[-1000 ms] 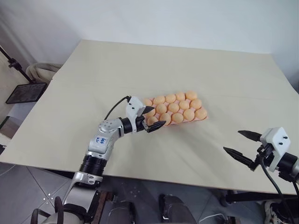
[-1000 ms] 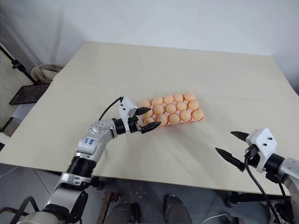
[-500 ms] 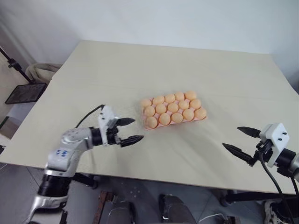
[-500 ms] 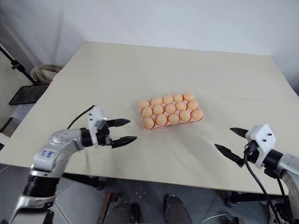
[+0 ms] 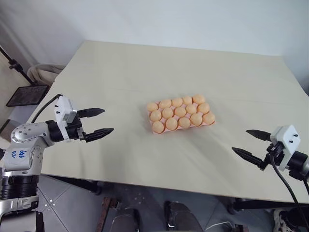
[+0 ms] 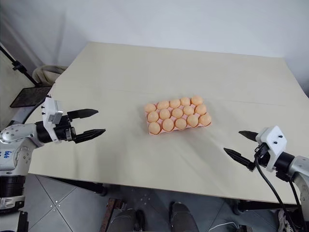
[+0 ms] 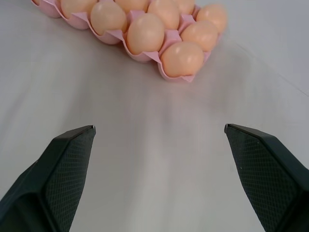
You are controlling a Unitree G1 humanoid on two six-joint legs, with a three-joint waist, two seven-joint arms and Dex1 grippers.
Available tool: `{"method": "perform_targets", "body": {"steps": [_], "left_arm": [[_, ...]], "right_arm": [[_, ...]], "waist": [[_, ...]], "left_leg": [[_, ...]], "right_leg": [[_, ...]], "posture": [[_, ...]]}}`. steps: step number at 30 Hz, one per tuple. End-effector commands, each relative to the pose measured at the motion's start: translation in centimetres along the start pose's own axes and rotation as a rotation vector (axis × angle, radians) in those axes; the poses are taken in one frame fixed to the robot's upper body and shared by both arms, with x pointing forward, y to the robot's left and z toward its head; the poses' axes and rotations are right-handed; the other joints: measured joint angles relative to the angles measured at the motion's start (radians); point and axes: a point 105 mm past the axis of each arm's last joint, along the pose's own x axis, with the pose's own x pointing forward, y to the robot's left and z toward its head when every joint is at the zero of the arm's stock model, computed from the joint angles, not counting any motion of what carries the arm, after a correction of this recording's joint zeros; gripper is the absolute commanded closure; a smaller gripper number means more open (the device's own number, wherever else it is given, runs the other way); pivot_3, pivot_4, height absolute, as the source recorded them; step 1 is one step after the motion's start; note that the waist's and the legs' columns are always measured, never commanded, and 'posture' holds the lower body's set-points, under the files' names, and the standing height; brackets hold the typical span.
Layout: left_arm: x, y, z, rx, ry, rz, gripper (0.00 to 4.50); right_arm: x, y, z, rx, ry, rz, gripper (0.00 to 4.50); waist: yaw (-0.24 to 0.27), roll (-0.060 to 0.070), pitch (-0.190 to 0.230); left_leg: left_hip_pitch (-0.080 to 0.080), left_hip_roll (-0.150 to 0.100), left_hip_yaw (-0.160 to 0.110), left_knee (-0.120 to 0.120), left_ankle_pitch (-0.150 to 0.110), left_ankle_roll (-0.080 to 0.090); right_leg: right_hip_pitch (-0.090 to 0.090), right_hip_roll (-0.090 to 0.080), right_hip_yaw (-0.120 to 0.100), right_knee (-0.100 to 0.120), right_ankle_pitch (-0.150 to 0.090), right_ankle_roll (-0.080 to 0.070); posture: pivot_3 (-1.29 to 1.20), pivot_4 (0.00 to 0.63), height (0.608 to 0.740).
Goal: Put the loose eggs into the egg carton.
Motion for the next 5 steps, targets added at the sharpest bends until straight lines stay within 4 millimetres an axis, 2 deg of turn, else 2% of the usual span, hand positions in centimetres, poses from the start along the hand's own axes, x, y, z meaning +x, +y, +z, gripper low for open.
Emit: {"method": "perform_targets", "body": {"steps": [1, 5], "left_arm": [[-0.68, 0.15, 0.76, 0.044, 0.003, -0.006, 0.03], [-0.4, 0.29, 1.18, 0.057, -0.034, -0.003, 0.03]], "right_arm": [[-0.79, -0.62, 0.93, -0.052, -0.007, -0.016, 0.0], [-0.93, -0.59, 0.85, -0.053, -0.005, -0.017, 0.0]], "waist": [[0.0, 0.0, 0.0], [-0.001, 0.0, 0.0]], "left_leg": [[0.0, 0.0, 0.0, 0.0, 0.0, 0.0], [0.0, 0.0, 0.0, 0.0, 0.0, 0.0]], "right_leg": [[0.0, 0.0, 0.0, 0.0, 0.0, 0.0], [0.0, 0.0, 0.0, 0.0, 0.0, 0.001]], "posture": [[0.0, 0.15, 0.74], [0.0, 0.15, 0.74]]}}
